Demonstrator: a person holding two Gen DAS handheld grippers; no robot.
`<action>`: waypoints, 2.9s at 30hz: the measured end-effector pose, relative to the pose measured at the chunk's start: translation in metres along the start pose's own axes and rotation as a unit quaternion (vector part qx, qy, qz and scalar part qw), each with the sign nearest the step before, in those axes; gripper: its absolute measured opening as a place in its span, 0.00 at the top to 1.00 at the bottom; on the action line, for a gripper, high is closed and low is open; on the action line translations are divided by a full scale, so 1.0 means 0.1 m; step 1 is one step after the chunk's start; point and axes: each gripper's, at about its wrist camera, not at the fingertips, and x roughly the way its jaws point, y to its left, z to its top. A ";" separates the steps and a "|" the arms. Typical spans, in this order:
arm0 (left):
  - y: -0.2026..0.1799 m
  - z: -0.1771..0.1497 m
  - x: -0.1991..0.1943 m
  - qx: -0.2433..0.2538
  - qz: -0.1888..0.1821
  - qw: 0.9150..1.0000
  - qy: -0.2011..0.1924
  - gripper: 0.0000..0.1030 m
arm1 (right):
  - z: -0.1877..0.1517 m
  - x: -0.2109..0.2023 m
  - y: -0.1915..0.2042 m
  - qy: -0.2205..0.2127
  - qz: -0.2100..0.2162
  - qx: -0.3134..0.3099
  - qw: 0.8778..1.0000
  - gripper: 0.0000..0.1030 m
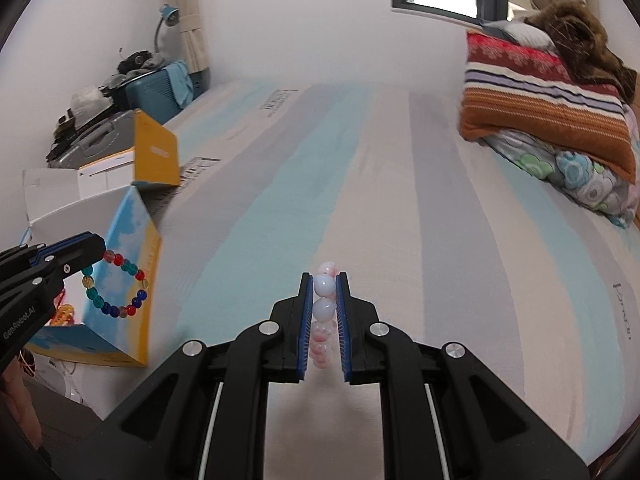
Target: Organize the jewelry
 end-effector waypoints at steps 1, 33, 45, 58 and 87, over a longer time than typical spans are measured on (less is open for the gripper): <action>0.05 0.01 -0.04 -0.002 0.003 1.000 -0.002 0.91 | 0.03 -0.01 0.08 -0.002 0.003 -0.004 1.000 0.89; 2.12 -0.43 -0.54 -0.109 0.114 0.987 0.006 0.91 | 0.39 -0.04 2.37 -0.029 0.113 -0.105 0.988 0.89; 2.62 -0.77 -0.18 -0.143 0.122 0.981 0.046 0.91 | 0.11 0.57 2.89 0.029 0.120 -0.136 0.983 0.89; 2.72 -0.88 0.03 -0.151 0.114 0.980 0.062 0.91 | 0.01 0.92 3.01 0.060 0.118 -0.139 0.981 0.89; 2.10 -1.25 -1.23 -0.151 0.136 0.978 -0.047 0.06 | -0.29 -0.25 2.40 -0.026 0.114 -0.068 0.991 0.07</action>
